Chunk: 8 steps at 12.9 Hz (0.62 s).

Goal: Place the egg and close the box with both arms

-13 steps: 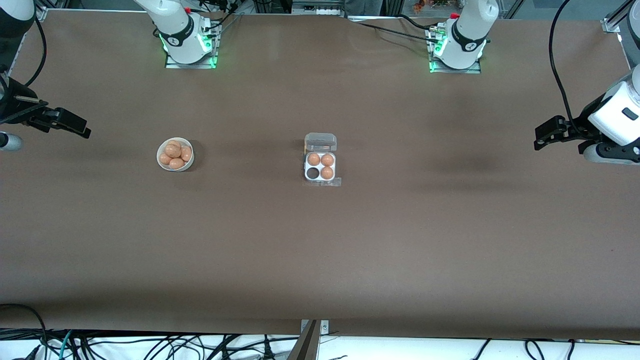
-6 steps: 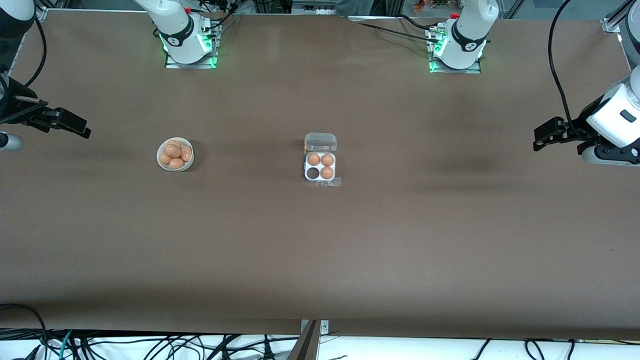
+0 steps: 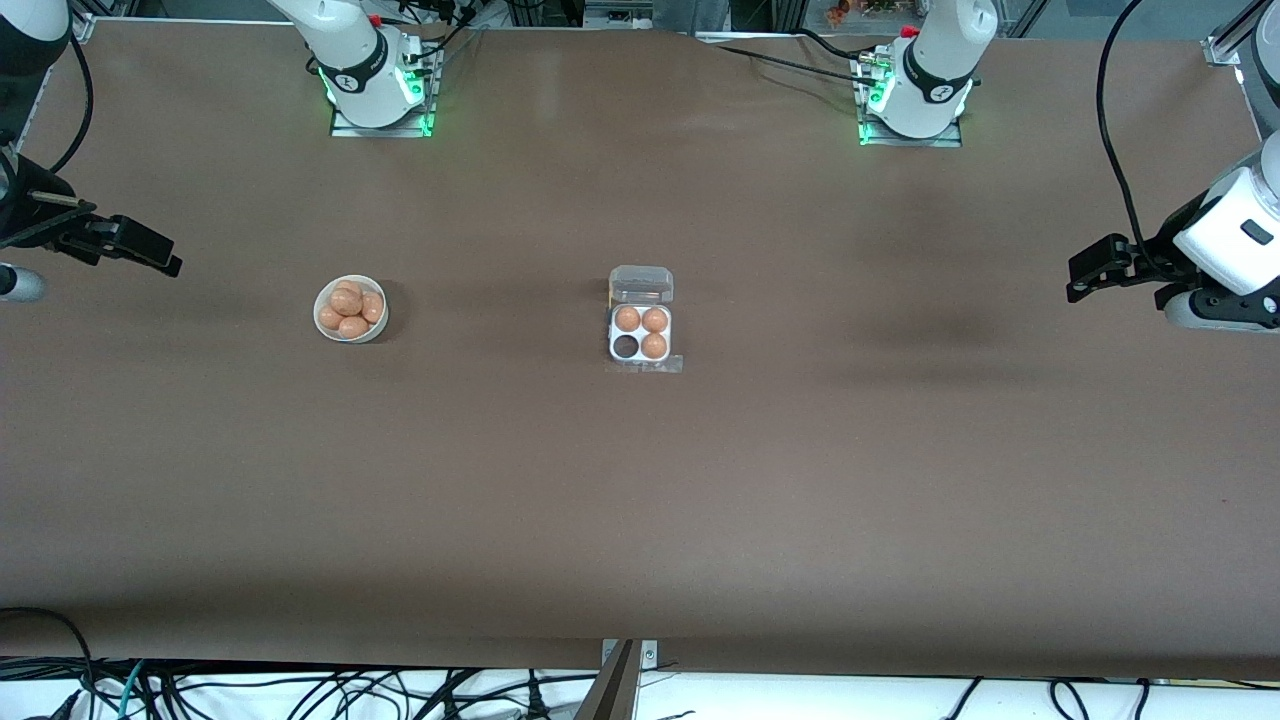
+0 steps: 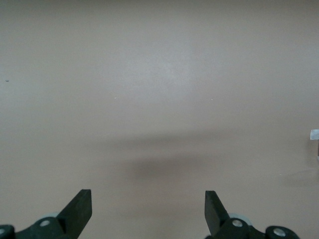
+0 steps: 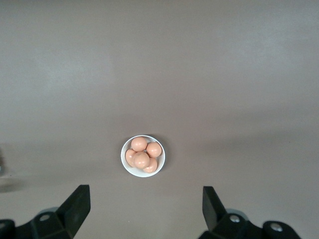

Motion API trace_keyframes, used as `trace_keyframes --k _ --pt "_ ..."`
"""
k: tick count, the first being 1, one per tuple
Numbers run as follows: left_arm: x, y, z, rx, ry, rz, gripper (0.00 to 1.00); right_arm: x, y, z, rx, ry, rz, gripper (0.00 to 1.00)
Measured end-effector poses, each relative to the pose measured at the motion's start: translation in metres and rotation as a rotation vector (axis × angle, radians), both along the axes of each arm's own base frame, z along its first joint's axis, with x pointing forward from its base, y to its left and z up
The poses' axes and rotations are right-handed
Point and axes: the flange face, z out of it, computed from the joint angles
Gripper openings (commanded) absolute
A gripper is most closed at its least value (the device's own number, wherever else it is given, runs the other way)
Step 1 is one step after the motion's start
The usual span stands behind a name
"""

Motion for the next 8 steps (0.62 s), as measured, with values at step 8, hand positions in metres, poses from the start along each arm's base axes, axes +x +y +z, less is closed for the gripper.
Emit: trace_keyframes --k 8 --pt "0.001 0.000 0.004 0.000 -0.008 0.000 1.00 0.012 0.001 -0.057 0.002 0.107 0.008 1.00"
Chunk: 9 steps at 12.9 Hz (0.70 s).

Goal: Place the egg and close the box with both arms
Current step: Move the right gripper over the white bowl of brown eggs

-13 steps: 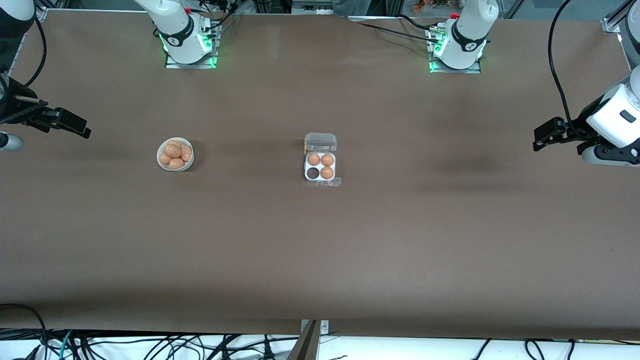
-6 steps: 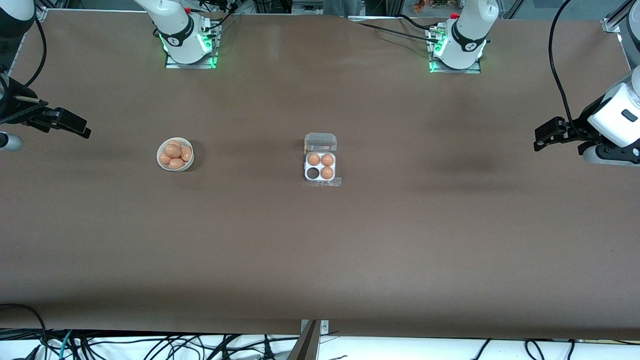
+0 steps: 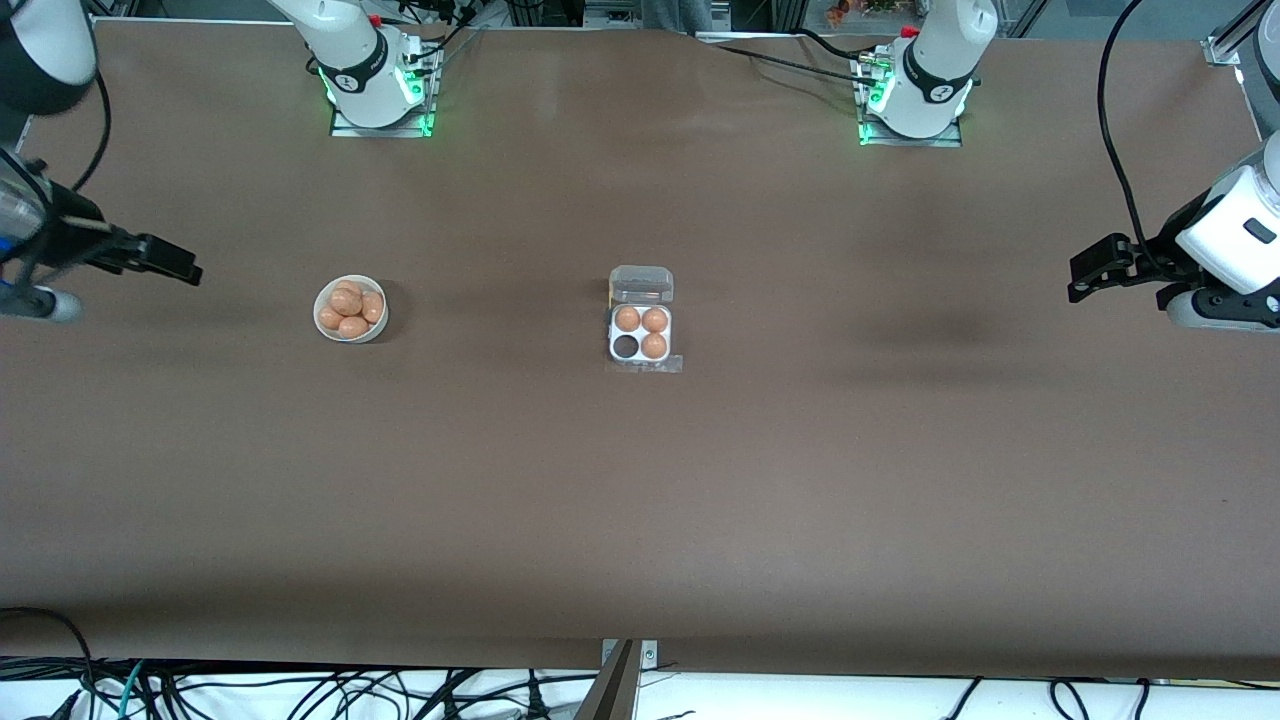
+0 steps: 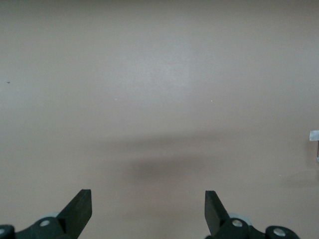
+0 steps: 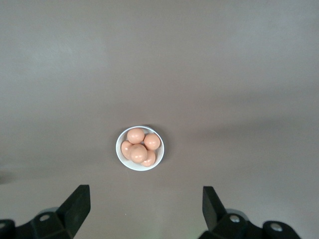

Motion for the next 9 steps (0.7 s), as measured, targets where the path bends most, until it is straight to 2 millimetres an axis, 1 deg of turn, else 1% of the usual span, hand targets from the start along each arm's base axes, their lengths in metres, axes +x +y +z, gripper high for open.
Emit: trace_keyframes --k 2,4,7,9 --pt "0.000 0.000 0.004 0.000 -0.009 0.000 1.00 0.007 -0.001 -0.032 0.000 0.043 -0.001 1.00" --pt "0.001 0.003 0.003 0.000 -0.007 0.005 1.00 0.009 -0.003 -0.063 -0.002 0.038 -0.005 1.00" --pt "0.005 0.008 -0.005 0.002 0.007 0.014 1.00 -0.001 -0.011 -0.109 -0.006 -0.003 -0.015 1.00" --pt "0.005 0.007 -0.006 0.002 0.008 0.015 1.00 -0.011 -0.009 -0.134 -0.007 -0.032 -0.010 1.00"
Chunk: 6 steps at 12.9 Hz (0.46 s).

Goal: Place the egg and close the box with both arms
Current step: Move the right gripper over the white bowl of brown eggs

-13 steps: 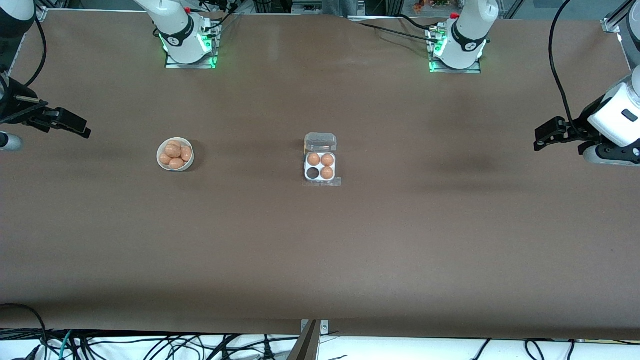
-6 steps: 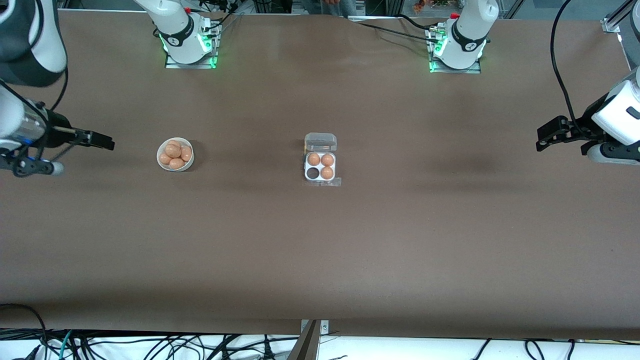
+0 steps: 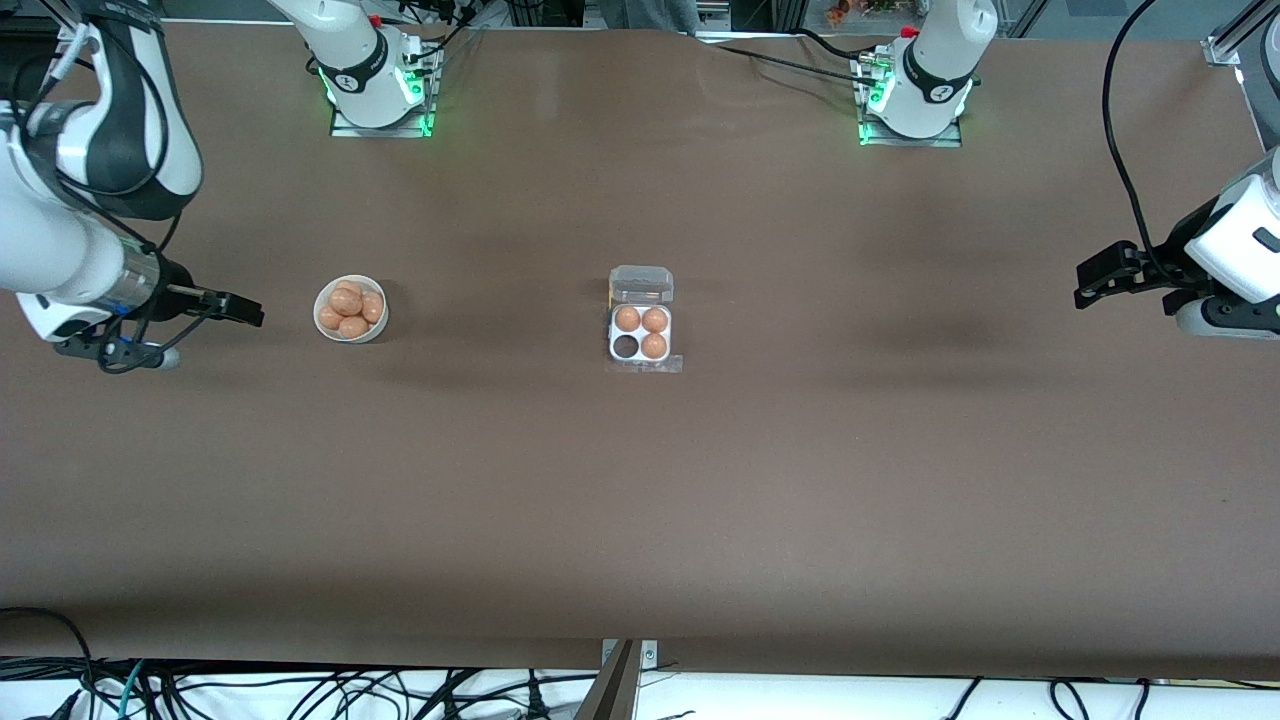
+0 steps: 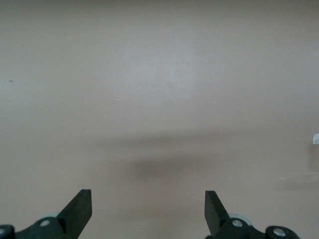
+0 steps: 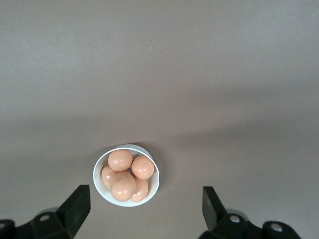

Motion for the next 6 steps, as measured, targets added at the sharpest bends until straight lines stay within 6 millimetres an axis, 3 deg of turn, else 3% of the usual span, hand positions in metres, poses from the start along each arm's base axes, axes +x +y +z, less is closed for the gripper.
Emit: trace_keyframes --k 6 --pt "0.000 0.000 0.000 0.000 -0.001 0.010 1.00 -0.036 0.038 -0.063 0.004 -0.095 0.031 1.00"
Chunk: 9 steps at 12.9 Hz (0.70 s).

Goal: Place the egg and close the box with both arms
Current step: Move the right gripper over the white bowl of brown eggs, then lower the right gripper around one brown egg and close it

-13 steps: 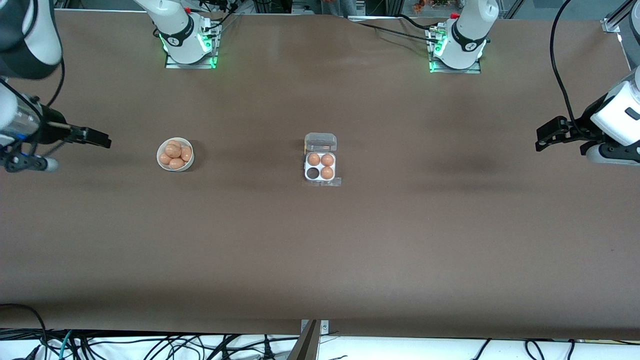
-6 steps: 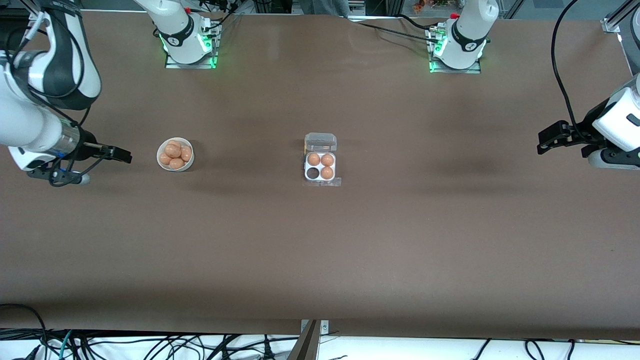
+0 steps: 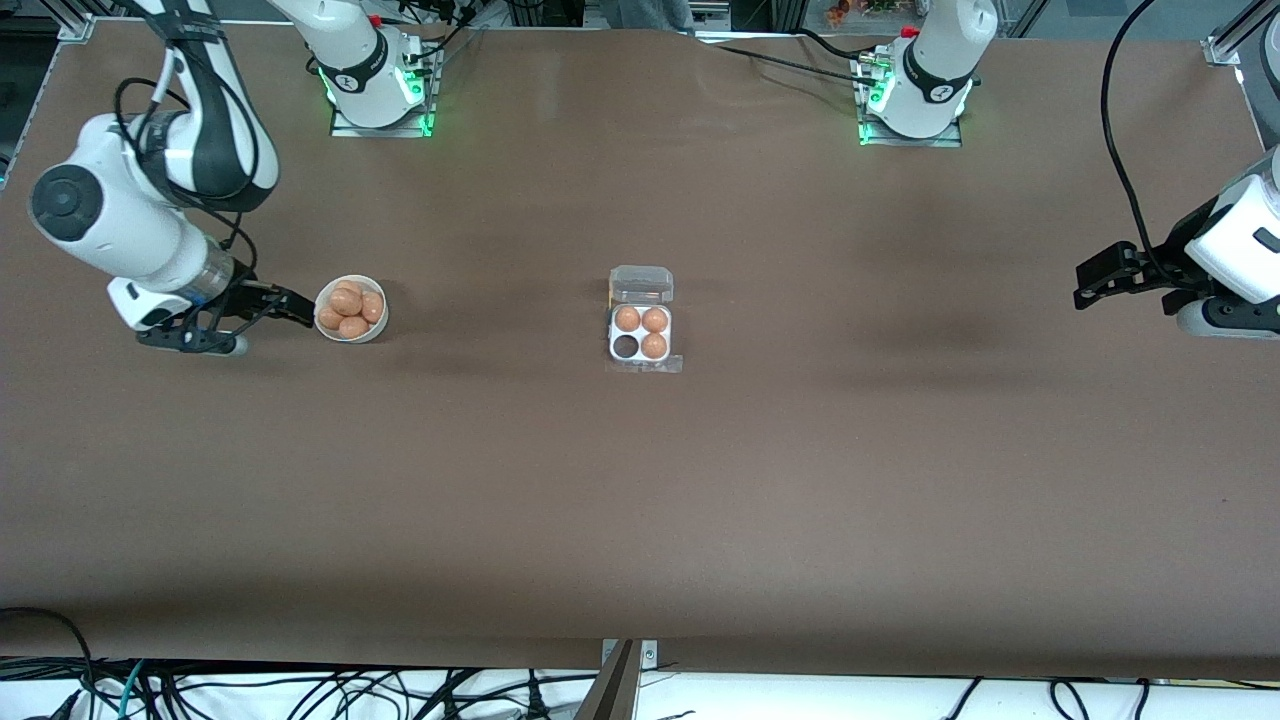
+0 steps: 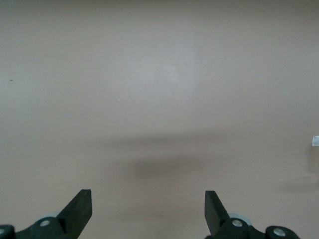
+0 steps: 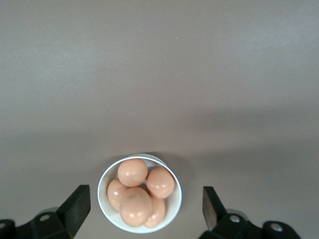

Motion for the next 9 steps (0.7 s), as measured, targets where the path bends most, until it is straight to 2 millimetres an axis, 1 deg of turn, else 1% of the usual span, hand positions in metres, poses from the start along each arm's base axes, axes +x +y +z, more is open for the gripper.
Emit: trace_keyframes --k 2,4,5,7,9 --pt "0.000 0.000 -0.001 0.000 0.001 0.002 1.00 -0.012 0.021 -0.018 0.003 -0.013 -0.026 1.00" --pt "0.001 0.000 -0.001 0.000 0.002 0.002 1.00 -0.024 0.040 -0.032 0.006 -0.009 -0.034 1.00" --pt "0.001 0.000 -0.001 0.000 0.002 0.003 1.00 -0.029 0.043 -0.039 0.008 -0.012 -0.037 1.00" --pt "0.001 0.001 -0.002 0.000 0.003 0.004 1.00 -0.040 0.042 -0.055 0.009 -0.014 -0.039 1.00" --pt "0.001 0.001 -0.002 0.000 0.003 0.005 1.00 -0.048 0.041 -0.065 0.007 -0.003 -0.039 1.00"
